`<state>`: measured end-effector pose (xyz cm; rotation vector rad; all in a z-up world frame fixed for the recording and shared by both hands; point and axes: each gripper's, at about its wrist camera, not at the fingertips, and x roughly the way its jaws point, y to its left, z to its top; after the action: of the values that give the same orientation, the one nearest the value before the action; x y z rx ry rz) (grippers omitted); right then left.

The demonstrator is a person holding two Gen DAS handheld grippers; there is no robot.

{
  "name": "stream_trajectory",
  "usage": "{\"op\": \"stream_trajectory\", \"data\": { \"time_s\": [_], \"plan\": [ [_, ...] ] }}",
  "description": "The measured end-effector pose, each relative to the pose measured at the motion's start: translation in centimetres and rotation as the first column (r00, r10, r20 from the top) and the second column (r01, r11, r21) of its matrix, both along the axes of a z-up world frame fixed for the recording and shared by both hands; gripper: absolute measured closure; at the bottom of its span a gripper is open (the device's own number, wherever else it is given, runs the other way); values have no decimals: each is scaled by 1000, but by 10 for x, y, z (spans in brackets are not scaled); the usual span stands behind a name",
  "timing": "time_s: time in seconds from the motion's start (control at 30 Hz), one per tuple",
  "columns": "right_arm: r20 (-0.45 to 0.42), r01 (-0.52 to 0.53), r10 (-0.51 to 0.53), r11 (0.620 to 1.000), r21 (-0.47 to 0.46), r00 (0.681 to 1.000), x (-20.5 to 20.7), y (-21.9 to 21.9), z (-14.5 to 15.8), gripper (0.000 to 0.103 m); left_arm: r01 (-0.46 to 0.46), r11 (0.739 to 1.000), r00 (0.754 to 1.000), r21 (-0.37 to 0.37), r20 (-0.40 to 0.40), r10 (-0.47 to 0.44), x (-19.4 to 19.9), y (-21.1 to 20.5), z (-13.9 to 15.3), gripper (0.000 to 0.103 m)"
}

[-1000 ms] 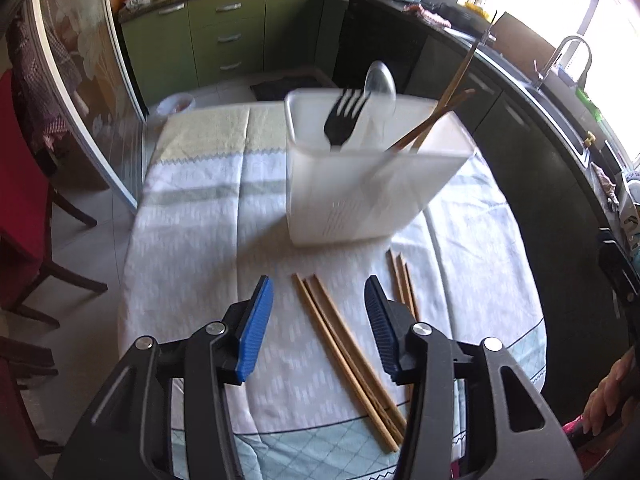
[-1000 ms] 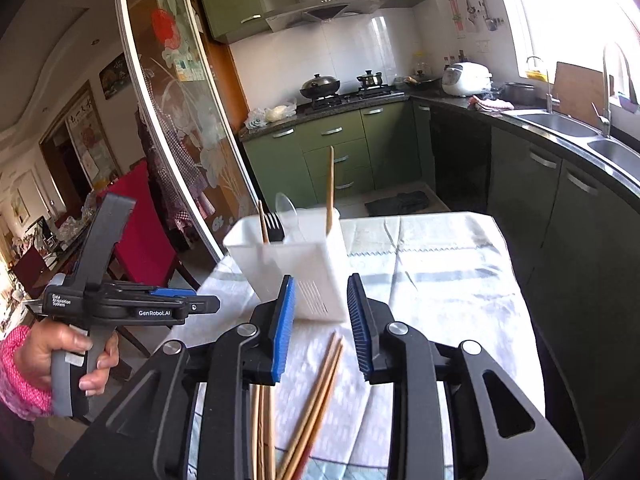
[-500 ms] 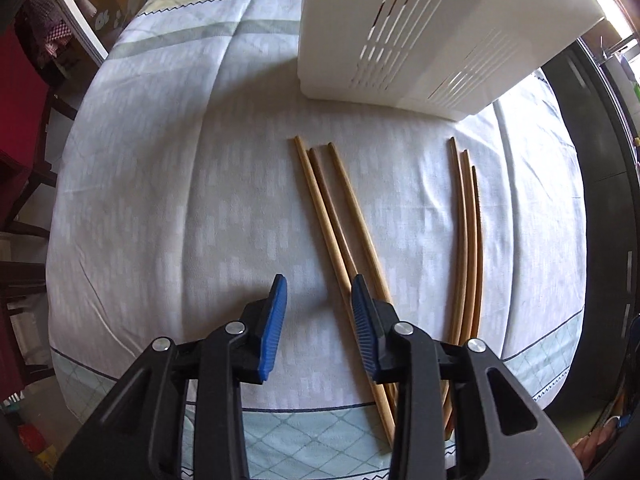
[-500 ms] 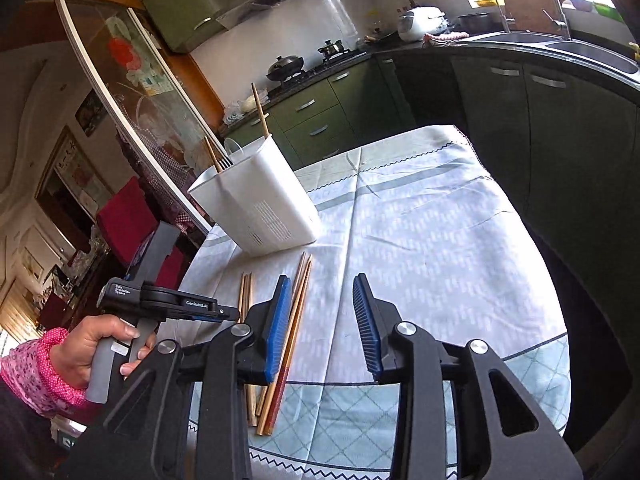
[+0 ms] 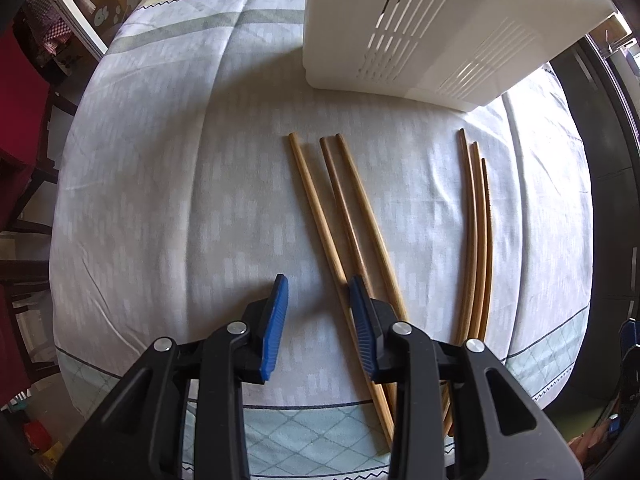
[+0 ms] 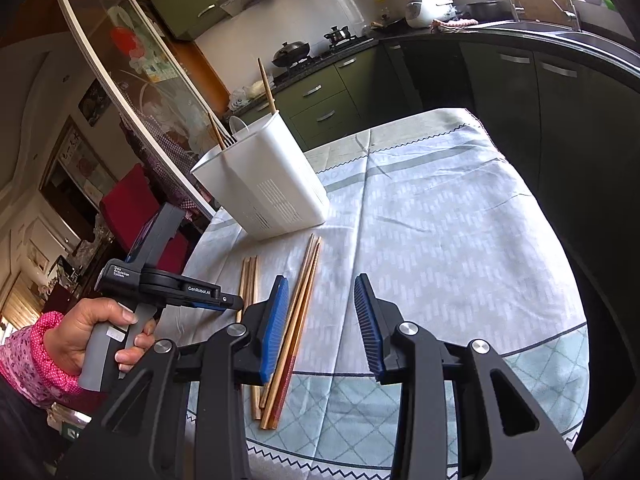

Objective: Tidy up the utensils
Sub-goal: 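Move the left gripper back to the chopsticks and grasp another, then lower the right gripper toward the wooden chopsticks and close on one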

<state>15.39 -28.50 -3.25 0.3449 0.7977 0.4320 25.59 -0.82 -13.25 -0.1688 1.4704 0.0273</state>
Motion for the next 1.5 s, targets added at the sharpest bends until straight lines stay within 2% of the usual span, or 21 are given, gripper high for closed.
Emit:
{"op": "stream_trajectory", "data": {
  "time_s": [0.13, 0.27, 0.43, 0.57, 0.67, 0.8, 1.23, 1.5],
  "plan": [
    [-30, -35, 33, 998, -61, 999, 8, 20, -6, 68, 45, 997, 999, 60, 3, -45, 6, 1, 0, 91],
    [-62, -69, 60, 987, -143, 996, 24, 43, -17, 68, 95, 991, 995, 98, -12, -95, 13, 8, 0, 92],
    [-152, -125, 88, 959, -256, 984, 61, 78, -46, 68, 223, 953, 974, 205, -13, -226, 18, 7, 2, 92],
    [-229, -148, 82, 946, -290, 970, 87, 93, -69, 71, 269, 938, 962, 218, -5, -274, 18, 6, 4, 92],
    [-255, -158, 83, 943, -292, 963, 96, 100, -77, 74, 294, 927, 954, 232, -3, -301, 19, 4, 4, 92],
    [-272, -166, 76, 930, -327, 959, 99, 108, -82, 74, 301, 928, 951, 221, 1, -309, 16, 2, 5, 92],
    [-265, -162, 58, 906, -391, 963, 102, 130, -80, 76, 302, 932, 949, 198, 23, -313, 14, 9, 4, 92],
    [-265, -163, 61, 908, -385, 962, 102, 128, -76, 76, 304, 933, 949, 195, 29, -315, 14, 11, 3, 92]
  ]
}}
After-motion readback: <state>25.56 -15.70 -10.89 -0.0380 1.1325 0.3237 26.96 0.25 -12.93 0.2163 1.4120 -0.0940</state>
